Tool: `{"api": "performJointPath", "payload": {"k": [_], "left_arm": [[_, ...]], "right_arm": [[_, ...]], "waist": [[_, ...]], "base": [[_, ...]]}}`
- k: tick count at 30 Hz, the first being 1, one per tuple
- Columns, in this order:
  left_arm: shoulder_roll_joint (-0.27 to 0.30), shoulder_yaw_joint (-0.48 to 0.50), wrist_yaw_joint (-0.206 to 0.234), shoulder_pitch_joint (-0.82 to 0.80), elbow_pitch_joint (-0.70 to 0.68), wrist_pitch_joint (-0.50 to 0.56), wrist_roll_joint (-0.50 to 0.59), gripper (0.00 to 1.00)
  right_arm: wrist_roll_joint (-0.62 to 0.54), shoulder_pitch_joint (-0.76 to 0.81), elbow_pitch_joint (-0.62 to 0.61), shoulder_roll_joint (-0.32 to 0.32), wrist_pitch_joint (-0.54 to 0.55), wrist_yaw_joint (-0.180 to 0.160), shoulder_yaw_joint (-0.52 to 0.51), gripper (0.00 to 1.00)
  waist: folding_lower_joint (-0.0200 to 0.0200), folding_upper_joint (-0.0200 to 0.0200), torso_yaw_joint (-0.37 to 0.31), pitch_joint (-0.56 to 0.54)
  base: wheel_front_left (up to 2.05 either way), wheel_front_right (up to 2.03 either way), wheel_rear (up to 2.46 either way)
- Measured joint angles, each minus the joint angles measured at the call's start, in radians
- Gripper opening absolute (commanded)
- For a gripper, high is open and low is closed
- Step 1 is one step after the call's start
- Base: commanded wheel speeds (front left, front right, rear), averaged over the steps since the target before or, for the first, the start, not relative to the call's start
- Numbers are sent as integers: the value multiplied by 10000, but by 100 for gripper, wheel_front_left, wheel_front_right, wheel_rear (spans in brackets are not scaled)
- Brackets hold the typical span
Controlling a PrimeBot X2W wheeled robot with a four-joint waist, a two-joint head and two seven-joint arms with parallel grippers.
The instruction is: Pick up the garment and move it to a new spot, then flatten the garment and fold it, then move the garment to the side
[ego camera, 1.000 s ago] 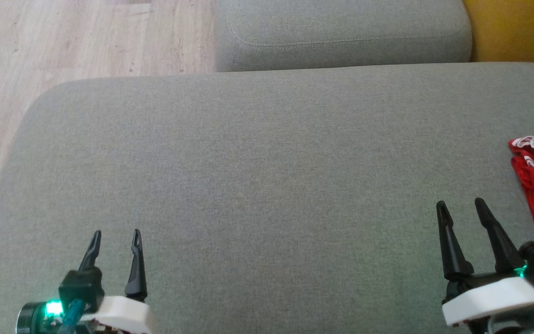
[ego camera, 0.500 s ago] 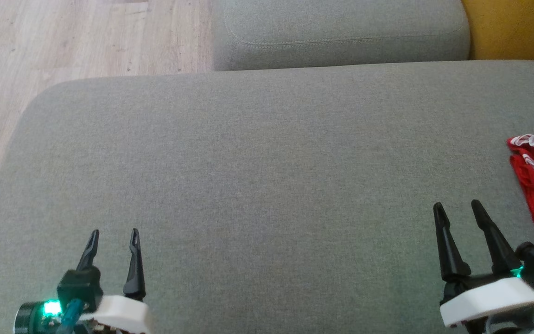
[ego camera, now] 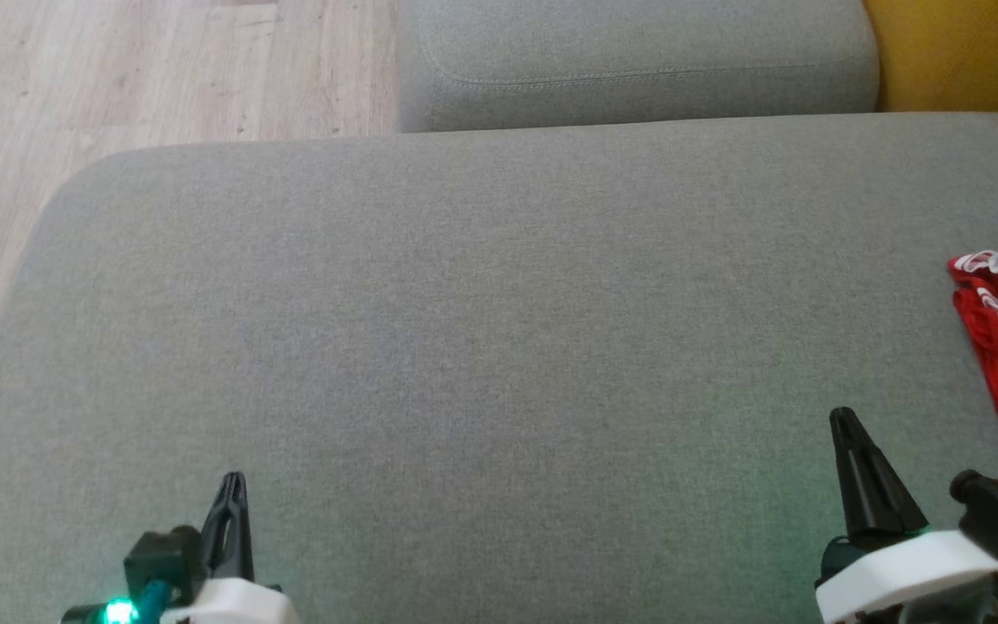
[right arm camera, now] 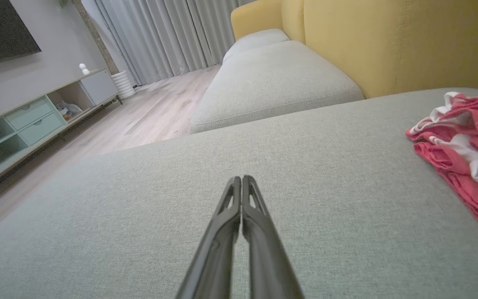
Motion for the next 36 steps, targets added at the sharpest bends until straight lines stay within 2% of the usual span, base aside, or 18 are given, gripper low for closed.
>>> {"api": "performJointPath", "payload": {"k": [36], "left_arm": [[-1020,1730,-1676,-90,476,529,-3126,0]], "right_arm": [[4151,-520,1091,-40,-17,0,-69,0]], "waist": [[0,0,-43,-48]], "base": [[0,0,0]]}}
